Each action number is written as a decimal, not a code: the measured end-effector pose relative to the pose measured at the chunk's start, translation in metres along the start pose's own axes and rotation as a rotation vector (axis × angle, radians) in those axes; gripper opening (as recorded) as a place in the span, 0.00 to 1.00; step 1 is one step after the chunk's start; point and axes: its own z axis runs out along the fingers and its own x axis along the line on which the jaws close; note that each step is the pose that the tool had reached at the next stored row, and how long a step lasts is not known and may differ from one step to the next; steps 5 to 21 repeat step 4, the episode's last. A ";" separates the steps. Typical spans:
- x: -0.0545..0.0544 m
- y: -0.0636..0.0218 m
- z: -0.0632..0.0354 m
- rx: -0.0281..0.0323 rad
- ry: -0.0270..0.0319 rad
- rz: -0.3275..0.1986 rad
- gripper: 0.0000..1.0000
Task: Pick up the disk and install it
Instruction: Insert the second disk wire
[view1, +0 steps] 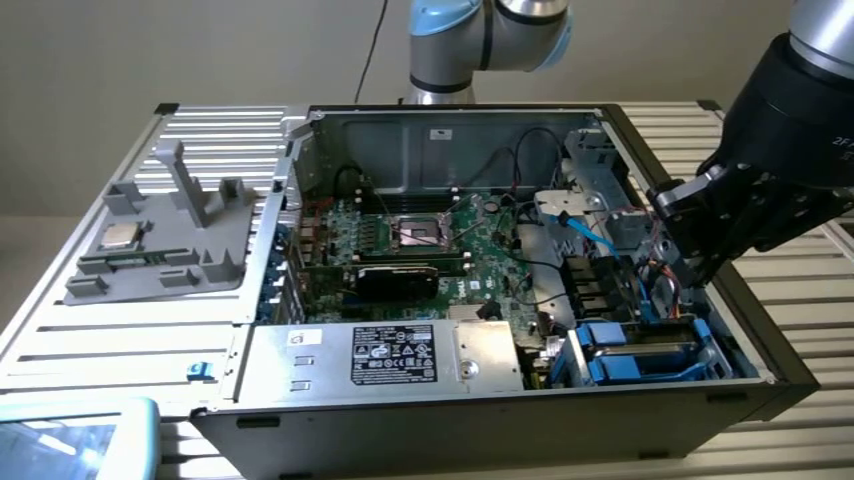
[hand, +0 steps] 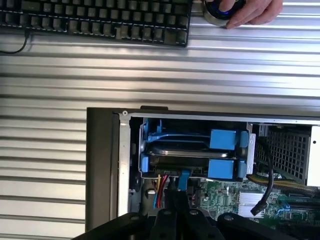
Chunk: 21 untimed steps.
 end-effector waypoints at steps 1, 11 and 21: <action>0.000 0.0000 -0.0001 -0.0002 0.0000 0.000 0.11; 0.000 0.0000 -0.0001 -0.0003 -0.0001 0.000 0.11; 0.000 0.0000 -0.0001 -0.0003 -0.0001 0.000 0.11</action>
